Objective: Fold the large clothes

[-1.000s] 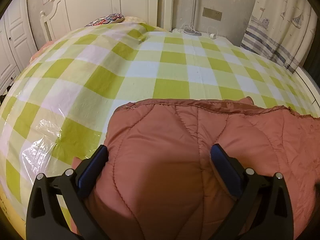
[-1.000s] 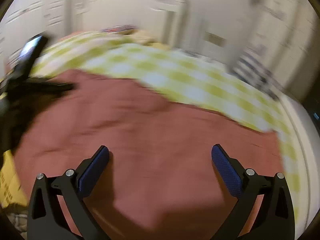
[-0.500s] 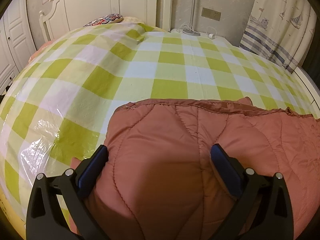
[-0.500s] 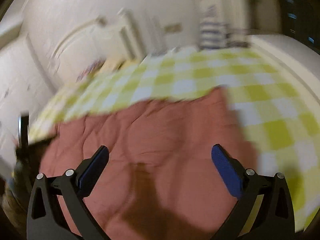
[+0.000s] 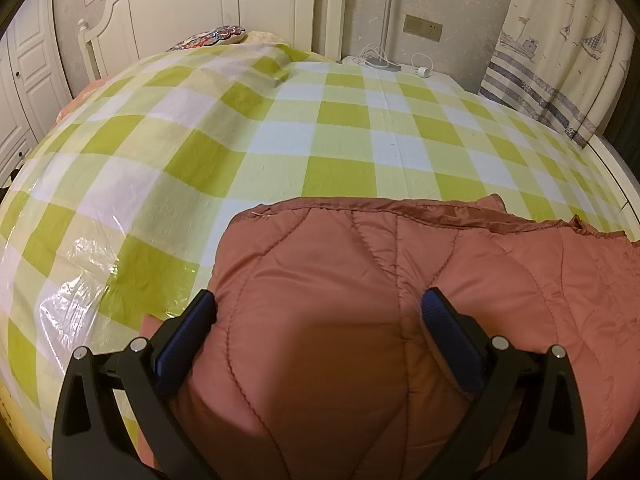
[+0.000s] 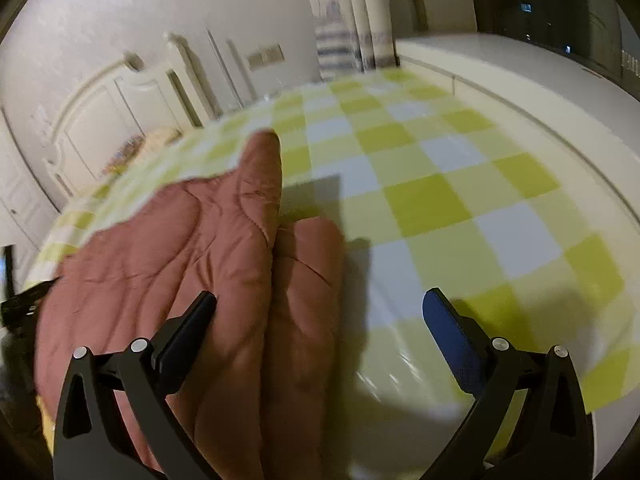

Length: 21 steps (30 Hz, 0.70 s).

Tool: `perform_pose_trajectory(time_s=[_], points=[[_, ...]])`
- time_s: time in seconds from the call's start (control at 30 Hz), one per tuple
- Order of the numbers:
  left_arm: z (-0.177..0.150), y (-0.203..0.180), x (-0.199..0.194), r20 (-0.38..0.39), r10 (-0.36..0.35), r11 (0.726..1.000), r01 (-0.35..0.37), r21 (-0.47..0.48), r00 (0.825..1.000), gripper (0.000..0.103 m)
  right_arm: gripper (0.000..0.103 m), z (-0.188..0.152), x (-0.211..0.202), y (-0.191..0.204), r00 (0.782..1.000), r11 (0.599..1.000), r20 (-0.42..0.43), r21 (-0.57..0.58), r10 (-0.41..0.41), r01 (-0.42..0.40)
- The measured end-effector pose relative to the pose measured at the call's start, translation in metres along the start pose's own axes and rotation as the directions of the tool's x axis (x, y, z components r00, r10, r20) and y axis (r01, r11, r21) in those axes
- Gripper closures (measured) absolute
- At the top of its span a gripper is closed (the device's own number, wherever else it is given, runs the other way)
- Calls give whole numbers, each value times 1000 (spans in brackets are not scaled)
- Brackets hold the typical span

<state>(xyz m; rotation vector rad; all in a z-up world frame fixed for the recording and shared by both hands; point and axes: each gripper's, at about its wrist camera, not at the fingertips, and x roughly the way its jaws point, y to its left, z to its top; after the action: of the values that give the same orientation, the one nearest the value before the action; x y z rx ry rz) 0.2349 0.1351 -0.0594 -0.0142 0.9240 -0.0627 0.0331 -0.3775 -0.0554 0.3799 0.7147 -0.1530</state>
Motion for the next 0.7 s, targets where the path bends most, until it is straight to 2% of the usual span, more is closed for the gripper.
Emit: perform_pose_trajectory(time_s=[0.07, 0.1, 0.23, 0.27, 0.3, 0.37, 0.43, 0.47, 0.6, 0.7], points=[[0, 0, 0, 0, 1, 1000, -1, 0, 1000, 2, 5, -11, -18, -20, 997, 996, 48, 56, 63, -66], [0, 0, 0, 0, 2, 1000, -2, -1, 1000, 2, 5, -26, -30, -39, 989, 982, 74, 134, 128, -137], [0, 1, 0, 0, 1, 1000, -1, 1, 1000, 2, 5, -82, -41, -78, 955, 910, 50, 291, 294, -295], [1, 1, 0, 0, 1, 1000, -1, 2, 1000, 2, 5, -100, -41, -84, 940, 884, 35, 330, 339, -331], [1, 1, 0, -1, 1, 1000, -1, 2, 1000, 2, 5, -116, -39, -84, 916, 850, 19, 366, 401, -380], [0, 1, 0, -1, 2, 1000, -2, 1, 1000, 2, 5, -136, -33, -78, 866, 790, 9, 404, 500, -460], [0, 1, 0, -1, 1, 1000, -1, 1, 1000, 2, 5, -144, -21, -62, 816, 748, -12, 407, 578, -524], [0, 1, 1, -1, 2, 1000, -2, 1, 1000, 2, 5, -146, -18, -53, 803, 741, -15, 397, 596, -542], [1, 2, 1, -1, -1, 1000, 1, 1, 1000, 2, 5, -132, -5, -31, 784, 717, 28, 386, 620, -580], [1, 2, 0, -2, 0, 1000, 0, 1, 1000, 2, 5, -119, -16, -14, 765, 704, 88, 336, 638, -626]])
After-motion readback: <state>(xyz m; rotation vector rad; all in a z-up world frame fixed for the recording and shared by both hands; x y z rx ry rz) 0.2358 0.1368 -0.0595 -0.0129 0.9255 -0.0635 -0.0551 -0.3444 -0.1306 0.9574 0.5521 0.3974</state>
